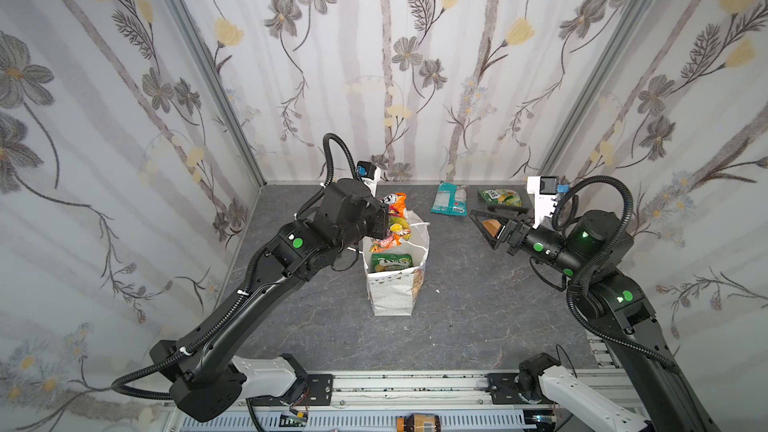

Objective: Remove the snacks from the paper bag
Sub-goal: 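Lift the orange Fox's pack out of the bag while right gripper approaches, then grasp the orange pack with the right gripper while left gripper releases it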

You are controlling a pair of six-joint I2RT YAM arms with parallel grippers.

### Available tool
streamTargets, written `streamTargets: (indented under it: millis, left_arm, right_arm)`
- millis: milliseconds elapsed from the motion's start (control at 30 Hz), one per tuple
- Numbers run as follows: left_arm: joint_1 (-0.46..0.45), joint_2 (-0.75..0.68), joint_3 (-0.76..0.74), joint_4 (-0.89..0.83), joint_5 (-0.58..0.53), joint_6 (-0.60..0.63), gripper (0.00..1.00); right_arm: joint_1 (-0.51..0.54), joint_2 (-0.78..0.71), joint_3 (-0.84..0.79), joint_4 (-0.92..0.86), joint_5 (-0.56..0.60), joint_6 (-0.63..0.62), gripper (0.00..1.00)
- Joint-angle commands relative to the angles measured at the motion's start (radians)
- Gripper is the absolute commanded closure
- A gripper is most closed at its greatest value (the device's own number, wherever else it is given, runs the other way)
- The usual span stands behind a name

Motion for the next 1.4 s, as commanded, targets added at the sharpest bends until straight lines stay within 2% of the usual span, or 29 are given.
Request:
streamTargets:
  millis: [0,133,467,800,867,967,1067,1133,1200,1367]
  left_arm:
    - [-0.008,-0.043,-0.026,0.18,0.047,0.041,1.0]
    - [-0.035,-0.056,-0.025,0.229,0.075,0.077,1.0]
    - [-0.116,-0.022,0.015,0.278,0.055,0.181,1.0]
    - [-0.143,-0.018,0.027,0.298,0.061,0.204,1.0]
    - [-0.146,-0.021,0.024,0.3,0.058,0.203,1.0]
    - [-0.147,-0.021,0.024,0.298,0.048,0.206,1.0]
    - [-0.147,-0.019,0.022,0.297,0.04,0.208,1.0]
    - [-0.148,-0.019,0.021,0.296,0.039,0.209,1.0]
    - [-0.149,-0.019,0.018,0.299,0.036,0.213,0.95]
    - [-0.152,-0.03,0.006,0.309,0.03,0.22,0.74]
  right_arm:
    - [0.035,0.025,0.002,0.085,-0.011,0.025,0.0]
    - [0.102,0.071,0.024,0.09,0.004,0.018,0.0]
    - [0.271,0.176,0.045,0.106,0.023,0.011,0.02]
    - [0.336,0.214,0.026,0.186,0.011,0.034,0.14]
    - [0.336,0.214,0.016,0.219,0.004,0.043,0.19]
    - [0.336,0.214,0.006,0.264,-0.007,0.05,0.31]
    - [0.337,0.212,0.002,0.281,-0.009,0.051,0.49]
    - [0.336,0.214,0.001,0.282,-0.005,0.055,0.53]
    - [0.336,0.212,-0.001,0.283,-0.001,0.059,0.56]
    - [0.336,0.2,-0.006,0.297,0.021,0.059,0.84]
